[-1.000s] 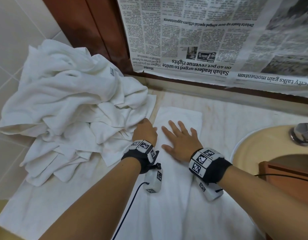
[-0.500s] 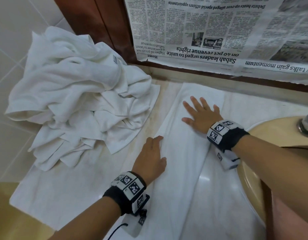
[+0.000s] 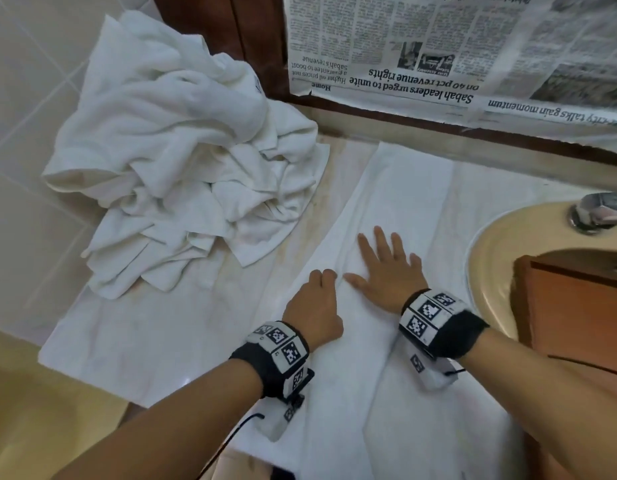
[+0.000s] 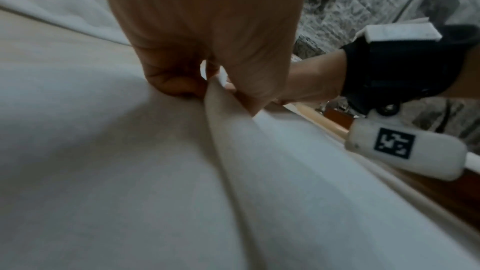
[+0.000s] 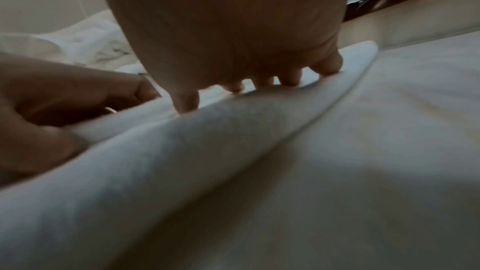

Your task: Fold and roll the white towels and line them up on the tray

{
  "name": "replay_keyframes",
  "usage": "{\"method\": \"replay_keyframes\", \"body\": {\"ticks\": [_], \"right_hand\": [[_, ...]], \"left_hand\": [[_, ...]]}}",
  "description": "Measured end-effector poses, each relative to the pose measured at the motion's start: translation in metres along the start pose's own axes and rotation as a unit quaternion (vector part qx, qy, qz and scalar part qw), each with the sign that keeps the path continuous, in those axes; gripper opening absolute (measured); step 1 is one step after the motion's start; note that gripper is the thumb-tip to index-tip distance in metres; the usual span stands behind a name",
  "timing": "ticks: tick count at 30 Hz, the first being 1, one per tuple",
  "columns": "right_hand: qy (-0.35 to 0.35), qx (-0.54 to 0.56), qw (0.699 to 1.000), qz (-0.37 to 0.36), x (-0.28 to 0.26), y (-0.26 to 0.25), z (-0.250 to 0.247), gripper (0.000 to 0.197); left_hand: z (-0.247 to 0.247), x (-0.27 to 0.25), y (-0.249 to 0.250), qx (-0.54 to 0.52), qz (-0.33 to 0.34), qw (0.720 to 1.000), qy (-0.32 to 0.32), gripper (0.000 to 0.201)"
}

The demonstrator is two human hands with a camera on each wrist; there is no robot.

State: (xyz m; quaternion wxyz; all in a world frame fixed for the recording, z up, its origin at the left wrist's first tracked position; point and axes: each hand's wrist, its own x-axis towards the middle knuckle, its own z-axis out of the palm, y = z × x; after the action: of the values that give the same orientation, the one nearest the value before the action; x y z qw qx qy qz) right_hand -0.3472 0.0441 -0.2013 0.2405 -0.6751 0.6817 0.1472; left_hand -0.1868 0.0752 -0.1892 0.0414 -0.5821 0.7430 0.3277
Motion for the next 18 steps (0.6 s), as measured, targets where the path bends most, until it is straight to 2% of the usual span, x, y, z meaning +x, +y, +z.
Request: {"method": "replay_keyframes", "body": {"ticks": [4, 6, 10, 13, 16, 18], "right_hand": [[-0.008, 0.010, 1.000, 0.019, 0.011, 0.009, -0.006, 0.080], [-0.005, 0.009, 0.999, 0.039, 0.022, 0.009, -0.013, 0.080], [0.003, 0.002, 0.998, 0.061, 0.041, 0.010, -0.024, 0.080], [0.005, 0.000, 0.998, 0.063, 0.047, 0.014, -0.030, 0.080], [0.003, -0.001, 0.998, 0.058, 0.050, 0.017, -0.035, 0.080], [0.004, -0.005, 0.998, 0.055, 0.050, 0.018, -0.037, 0.080]], "left_hand": [[-0.017, 0.019, -0.007, 0.007, 0.033, 0.999, -0.027, 0.064], [-0.023, 0.032, -0.003, 0.022, 0.013, 1.000, -0.018, 0.067], [-0.018, 0.033, 0.012, 0.023, -0.071, 0.997, 0.026, 0.071], [-0.003, 0.015, 0.015, 0.040, -0.073, 0.996, 0.031, 0.069], [0.005, -0.014, 0.008, 0.056, -0.063, 0.996, -0.008, 0.064], [0.000, -0.035, -0.003, 0.041, -0.064, 0.995, -0.065, 0.051]]}}
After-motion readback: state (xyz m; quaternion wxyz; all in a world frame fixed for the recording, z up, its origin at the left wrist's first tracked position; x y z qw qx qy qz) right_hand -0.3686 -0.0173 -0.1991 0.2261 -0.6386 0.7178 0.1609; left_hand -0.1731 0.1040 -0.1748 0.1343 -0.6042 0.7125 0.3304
